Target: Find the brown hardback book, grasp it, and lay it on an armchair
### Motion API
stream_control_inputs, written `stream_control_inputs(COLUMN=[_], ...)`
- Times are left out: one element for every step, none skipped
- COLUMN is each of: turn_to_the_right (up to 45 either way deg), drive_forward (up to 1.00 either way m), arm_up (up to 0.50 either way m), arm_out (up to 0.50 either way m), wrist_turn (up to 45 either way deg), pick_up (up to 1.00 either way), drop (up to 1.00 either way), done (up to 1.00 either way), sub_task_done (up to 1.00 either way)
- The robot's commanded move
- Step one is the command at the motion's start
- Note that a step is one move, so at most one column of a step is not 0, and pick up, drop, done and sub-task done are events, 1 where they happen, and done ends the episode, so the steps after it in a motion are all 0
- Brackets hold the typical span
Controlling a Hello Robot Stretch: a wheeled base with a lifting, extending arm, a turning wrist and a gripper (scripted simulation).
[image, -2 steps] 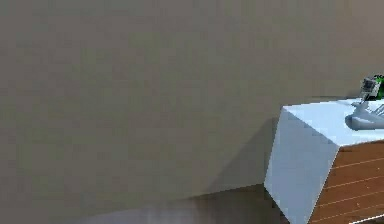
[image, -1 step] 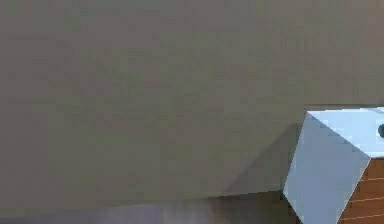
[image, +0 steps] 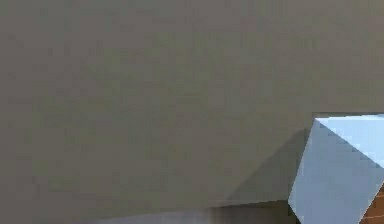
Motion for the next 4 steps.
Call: stream_control_inputs(turn_to_the_right=[45.0,3.0,45.0,45.0], drive_forward=[0.00,0.00,0.00,0.00], arm_up=[0.00,0.00,0.00,0.00], arm_out=[0.00,0.00,0.00,0.00], wrist_turn=[0.0,0.0,0.0,0.0], pick_up=[0.00,0.00,0.00,0.00], drop=[0.00,0.00,0.00,0.00], done=[0.00,0.00,0.00,0.00], sub_task_done=[0.00,0.00,0.00,0.00])
